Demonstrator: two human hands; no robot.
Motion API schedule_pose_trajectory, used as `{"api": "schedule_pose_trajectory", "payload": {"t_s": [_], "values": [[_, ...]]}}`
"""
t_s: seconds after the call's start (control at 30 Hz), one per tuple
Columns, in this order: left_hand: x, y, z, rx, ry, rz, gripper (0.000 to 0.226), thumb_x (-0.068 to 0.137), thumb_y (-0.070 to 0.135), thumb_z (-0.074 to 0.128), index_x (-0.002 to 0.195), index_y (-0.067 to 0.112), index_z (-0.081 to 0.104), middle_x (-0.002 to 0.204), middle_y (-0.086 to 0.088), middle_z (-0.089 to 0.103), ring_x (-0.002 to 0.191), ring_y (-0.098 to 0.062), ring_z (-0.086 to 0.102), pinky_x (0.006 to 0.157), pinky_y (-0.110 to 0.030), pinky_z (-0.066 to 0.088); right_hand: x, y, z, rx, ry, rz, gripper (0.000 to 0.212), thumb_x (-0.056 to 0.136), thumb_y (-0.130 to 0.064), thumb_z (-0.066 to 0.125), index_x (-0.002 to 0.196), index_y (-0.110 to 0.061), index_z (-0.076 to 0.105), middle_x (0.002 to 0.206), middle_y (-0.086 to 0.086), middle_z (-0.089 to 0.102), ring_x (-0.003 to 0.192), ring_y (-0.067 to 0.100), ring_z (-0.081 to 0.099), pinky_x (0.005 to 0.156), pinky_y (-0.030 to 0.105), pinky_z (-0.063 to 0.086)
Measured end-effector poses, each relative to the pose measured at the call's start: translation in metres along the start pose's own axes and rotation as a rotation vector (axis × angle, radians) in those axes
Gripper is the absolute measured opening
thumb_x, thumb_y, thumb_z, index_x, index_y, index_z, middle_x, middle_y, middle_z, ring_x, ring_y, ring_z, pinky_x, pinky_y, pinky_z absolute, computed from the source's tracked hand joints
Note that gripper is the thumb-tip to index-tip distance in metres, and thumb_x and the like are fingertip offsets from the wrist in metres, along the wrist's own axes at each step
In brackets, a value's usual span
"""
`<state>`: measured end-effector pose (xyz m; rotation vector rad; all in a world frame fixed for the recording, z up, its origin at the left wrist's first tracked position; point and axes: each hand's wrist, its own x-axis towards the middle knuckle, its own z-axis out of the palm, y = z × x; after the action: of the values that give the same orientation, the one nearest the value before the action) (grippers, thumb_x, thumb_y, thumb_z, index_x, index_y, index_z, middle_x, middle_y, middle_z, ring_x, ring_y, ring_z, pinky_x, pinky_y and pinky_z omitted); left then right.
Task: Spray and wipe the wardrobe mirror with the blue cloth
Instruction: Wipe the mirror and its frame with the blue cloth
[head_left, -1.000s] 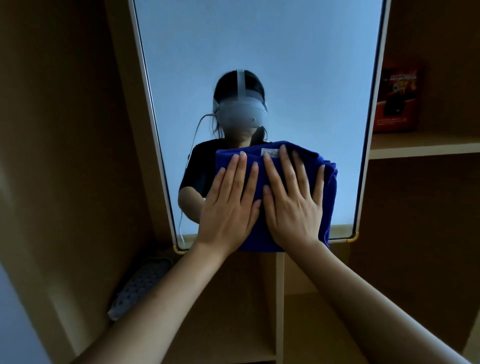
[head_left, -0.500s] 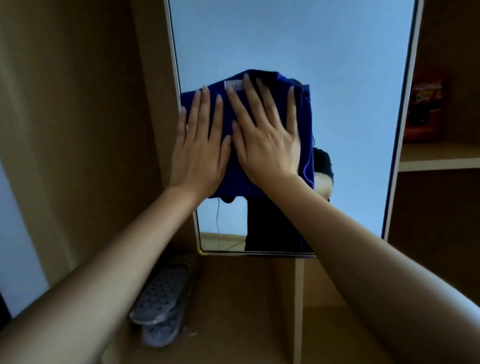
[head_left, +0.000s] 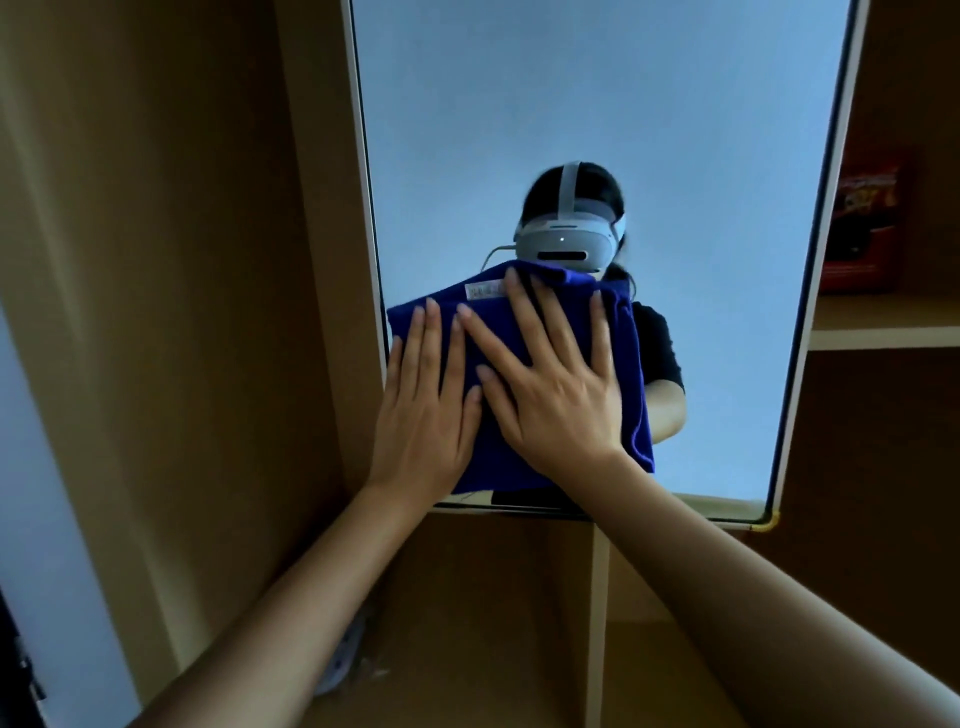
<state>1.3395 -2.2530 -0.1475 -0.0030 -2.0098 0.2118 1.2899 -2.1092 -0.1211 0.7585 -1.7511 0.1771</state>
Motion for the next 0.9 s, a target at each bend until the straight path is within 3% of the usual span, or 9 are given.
{"api": "schedule_pose_trajectory", "payload": {"t_s": [0.1, 0.17, 0.23, 0.3, 0.33, 0.37, 0.43, 0.67, 0.9], "values": [[-0.003, -0.006, -0.001, -0.123, 0.071, -0.093, 0.06, 0.104, 0.034, 0.02, 0.151, 0.007, -0.005, 0.159, -0.01, -0.009, 0.149, -0.023, -0.006, 0.122, -0.036, -0.001, -0.001, 0.001, -0.002, -0.02, -0.047, -0.035, 0.06, 0.099, -0.061, 0.027, 0.154, -0.04, 0.016, 0.163, 0.013, 0.007, 0.151, 0.03, 0.005, 0.118, 0.059, -0.005], [-0.002, -0.011, -0.006, -0.297, 0.155, -0.347, 0.062, 0.103, 0.039, 0.02, 0.152, 0.012, -0.005, 0.159, -0.002, -0.01, 0.149, -0.019, -0.004, 0.121, -0.036, 0.003, -0.002, 0.001, -0.002, -0.037, -0.063, -0.045, 0.071, 0.093, -0.072, 0.028, 0.154, -0.038, 0.015, 0.162, 0.017, 0.005, 0.15, 0.036, 0.004, 0.116, 0.062, -0.006], [0.001, -0.016, -0.015, -0.58, 0.135, -0.672, 0.061, 0.103, 0.048, 0.019, 0.153, 0.016, 0.009, 0.16, -0.001, 0.015, 0.146, -0.017, 0.018, 0.116, -0.033, 0.018, -0.002, -0.001, -0.001, -0.067, -0.074, -0.037, 0.082, 0.088, -0.077, 0.033, 0.155, -0.035, 0.014, 0.161, 0.021, 0.004, 0.149, 0.041, 0.004, 0.114, 0.065, -0.006], [0.004, -0.018, -0.024, -0.985, 0.001, -0.937, 0.056, 0.102, 0.049, 0.019, 0.136, 0.014, 0.046, 0.125, -0.001, 0.058, 0.116, -0.015, 0.055, 0.097, -0.03, 0.038, -0.001, -0.007, 0.0, -0.079, -0.091, -0.005, 0.088, 0.085, -0.076, 0.038, 0.156, -0.03, 0.013, 0.16, 0.026, 0.003, 0.148, 0.045, 0.002, 0.112, 0.067, -0.008], [0.005, -0.02, -0.028, -1.12, -0.052, -0.987, 0.055, 0.102, 0.049, 0.019, 0.118, 0.016, 0.059, 0.107, 0.0, 0.065, 0.101, -0.015, 0.062, 0.088, -0.03, 0.043, 0.001, -0.012, 0.001, -0.081, -0.099, 0.014, 0.088, 0.086, -0.074, 0.04, 0.156, -0.028, 0.013, 0.159, 0.028, 0.003, 0.147, 0.046, 0.001, 0.111, 0.069, -0.008], [0.005, -0.02, -0.031, -1.171, -0.098, -0.995, 0.054, 0.102, 0.05, 0.018, 0.103, 0.019, 0.063, 0.099, -0.001, 0.067, 0.094, -0.016, 0.064, 0.083, -0.031, 0.045, 0.003, -0.016, 0.002, -0.083, -0.106, 0.034, 0.088, 0.086, -0.072, 0.041, 0.156, -0.027, 0.012, 0.159, 0.029, 0.002, 0.147, 0.047, 0.0, 0.11, 0.07, -0.008], [0.004, -0.017, -0.035, -1.214, -0.118, -0.99, 0.047, 0.102, 0.05, 0.017, 0.094, 0.03, 0.059, 0.098, 0.003, 0.066, 0.091, -0.012, 0.063, 0.08, -0.029, 0.047, 0.01, -0.022, 0.002, -0.082, -0.12, 0.068, 0.086, 0.088, -0.069, 0.042, 0.156, -0.027, 0.01, 0.159, 0.029, 0.0, 0.146, 0.048, -0.003, 0.109, 0.071, -0.008], [0.003, -0.013, -0.045, -1.377, -0.115, -1.035, 0.041, 0.102, 0.052, 0.015, 0.097, 0.043, 0.055, 0.094, 0.016, 0.063, 0.088, -0.004, 0.061, 0.072, -0.029, 0.048, 0.048, -0.05, -0.001, -0.038, -0.131, 0.063, 0.075, 0.089, -0.073, 0.03, 0.152, -0.045, 0.001, 0.164, 0.008, -0.008, 0.144, 0.05, -0.013, 0.104, 0.077, -0.011], [-0.001, -0.025, -0.051, -1.406, -0.149, -1.1, 0.058, 0.096, 0.065, 0.016, 0.113, 0.035, 0.063, 0.116, 0.001, 0.067, 0.107, -0.018, 0.061, 0.093, -0.041, 0.048, 0.001, -0.063, 0.009, -0.021, -0.183, -0.003, 0.078, 0.087, -0.078, 0.032, 0.152, -0.046, 0.003, 0.164, 0.006, -0.005, 0.145, 0.049, -0.012, 0.104, 0.075, -0.015]]}}
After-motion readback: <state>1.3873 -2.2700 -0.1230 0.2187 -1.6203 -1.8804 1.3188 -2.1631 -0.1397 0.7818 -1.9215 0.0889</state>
